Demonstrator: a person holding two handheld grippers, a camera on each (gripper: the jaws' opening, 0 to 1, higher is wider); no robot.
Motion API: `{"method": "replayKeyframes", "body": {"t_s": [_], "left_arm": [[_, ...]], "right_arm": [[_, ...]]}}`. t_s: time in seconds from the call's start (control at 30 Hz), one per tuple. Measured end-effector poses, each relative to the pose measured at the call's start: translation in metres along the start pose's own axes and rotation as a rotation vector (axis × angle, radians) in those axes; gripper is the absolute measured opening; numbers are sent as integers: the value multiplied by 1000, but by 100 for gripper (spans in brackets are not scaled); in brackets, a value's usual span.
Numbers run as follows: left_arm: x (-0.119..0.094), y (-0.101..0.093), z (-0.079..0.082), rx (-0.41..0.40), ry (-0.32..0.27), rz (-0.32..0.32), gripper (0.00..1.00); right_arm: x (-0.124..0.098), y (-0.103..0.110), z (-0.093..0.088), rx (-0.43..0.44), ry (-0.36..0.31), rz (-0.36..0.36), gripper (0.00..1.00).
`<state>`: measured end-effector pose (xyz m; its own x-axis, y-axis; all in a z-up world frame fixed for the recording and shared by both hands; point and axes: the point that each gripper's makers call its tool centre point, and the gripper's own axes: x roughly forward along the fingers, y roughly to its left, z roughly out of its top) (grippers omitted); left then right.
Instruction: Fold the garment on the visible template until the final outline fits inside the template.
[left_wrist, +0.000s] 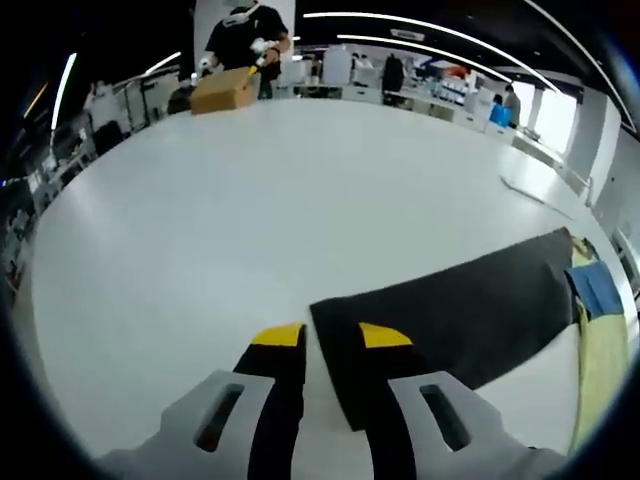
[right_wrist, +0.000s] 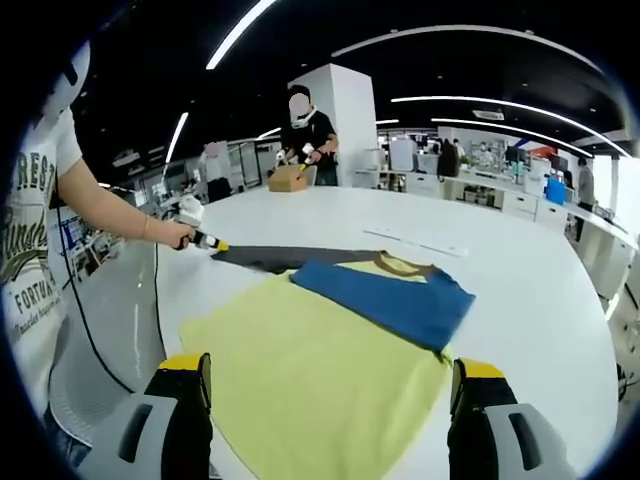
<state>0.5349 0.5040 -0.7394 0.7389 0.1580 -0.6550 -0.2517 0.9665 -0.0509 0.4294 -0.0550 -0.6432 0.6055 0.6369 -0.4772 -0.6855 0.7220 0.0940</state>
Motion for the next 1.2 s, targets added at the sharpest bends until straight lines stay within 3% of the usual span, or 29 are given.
{"method": "replayKeyframes", "body": {"t_s": [0.23, 0.43, 0.6, 1.2], "left_arm": [[1, -1, 2, 37, 4, -5, 10], [3, -2, 4, 13, 5, -4, 4], [4, -5, 5, 52, 19, -6, 1], [0, -12, 22, 86, -21, -22, 0]], "right_arm": [[0, -2, 0, 7, -9, -13, 99], [-1, -3, 0, 8, -10, -18, 99], [-1, -2, 0, 12, -12, -15, 99], [-2, 2, 2, 14, -18, -7, 99]]}}
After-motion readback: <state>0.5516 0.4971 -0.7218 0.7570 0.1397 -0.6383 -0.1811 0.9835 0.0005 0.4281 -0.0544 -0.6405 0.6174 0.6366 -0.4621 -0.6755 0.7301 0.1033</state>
